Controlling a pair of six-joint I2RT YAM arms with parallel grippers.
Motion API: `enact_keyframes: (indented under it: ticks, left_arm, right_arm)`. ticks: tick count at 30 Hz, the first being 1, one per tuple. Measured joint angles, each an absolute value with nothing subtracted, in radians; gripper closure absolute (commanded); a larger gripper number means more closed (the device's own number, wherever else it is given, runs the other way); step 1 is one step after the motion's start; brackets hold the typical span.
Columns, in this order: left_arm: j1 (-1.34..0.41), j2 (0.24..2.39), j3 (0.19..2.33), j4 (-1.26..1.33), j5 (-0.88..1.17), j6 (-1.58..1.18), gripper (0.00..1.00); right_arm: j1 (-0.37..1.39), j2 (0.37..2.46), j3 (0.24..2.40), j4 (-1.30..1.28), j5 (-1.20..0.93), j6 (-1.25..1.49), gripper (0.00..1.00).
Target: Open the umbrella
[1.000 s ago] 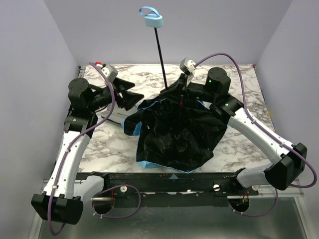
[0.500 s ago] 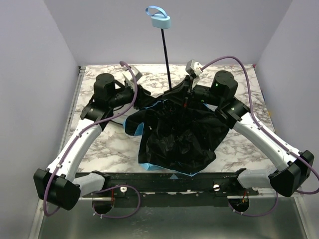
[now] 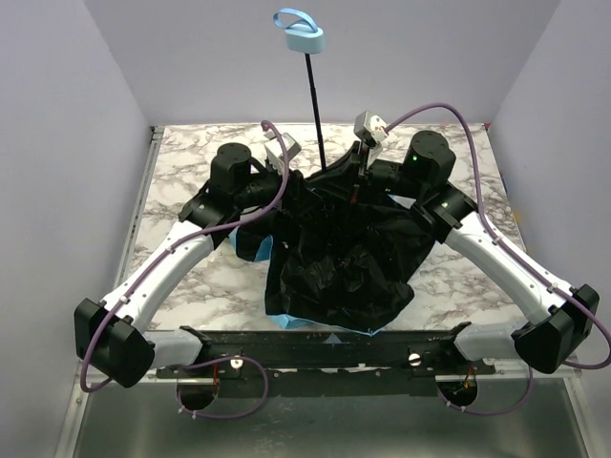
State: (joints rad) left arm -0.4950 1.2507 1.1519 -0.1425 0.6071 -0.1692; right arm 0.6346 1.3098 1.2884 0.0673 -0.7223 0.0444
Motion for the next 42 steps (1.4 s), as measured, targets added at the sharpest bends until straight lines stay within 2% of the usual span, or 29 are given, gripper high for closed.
enact_keyframes:
  ticks: [6, 12, 20, 26, 28, 33, 38, 42]
  left_arm:
    - [-0.474, 1.310, 1.151, -0.184, 0.427, -0.179, 0.40]
    - [-0.351, 1.344, 1.124, -0.229, 0.347, -0.229, 0.24]
    - [-0.231, 1.366, 1.116, -0.241, 0.403, -0.250, 0.17]
    - [-0.202, 1.242, 1.116, -0.184, 0.516, -0.185, 0.16]
    - [-0.208, 1.181, 1.138, -0.165, 0.525, -0.140, 0.19]
    - [-0.294, 1.069, 1.185, -0.149, 0.556, 0.011, 0.38]
    - [-0.451, 1.090, 1.230, -0.235, 0.582, 0.157, 0.54]
    - [-0.498, 1.145, 1.228, -0.325, 0.562, 0.218, 0.61]
  right_arm:
    - [0.635, 1.311, 1.329, 0.078, -0.738, 0.064, 1.00]
    - [0.633, 1.312, 1.350, 0.075, -0.738, 0.063, 1.00]
    - [0.633, 1.312, 1.353, 0.056, -0.738, 0.055, 1.00]
    - [0.633, 1.327, 1.369, 0.029, -0.706, 0.055, 1.00]
    - [0.633, 1.338, 1.383, 0.018, -0.687, 0.062, 1.00]
    - [0.633, 1.366, 1.390, 0.013, -0.664, 0.079, 1.00]
    - [0.633, 1.380, 1.390, 0.014, -0.658, 0.086, 1.00]
    - [0.633, 1.380, 1.390, 0.019, -0.649, 0.090, 1.00]
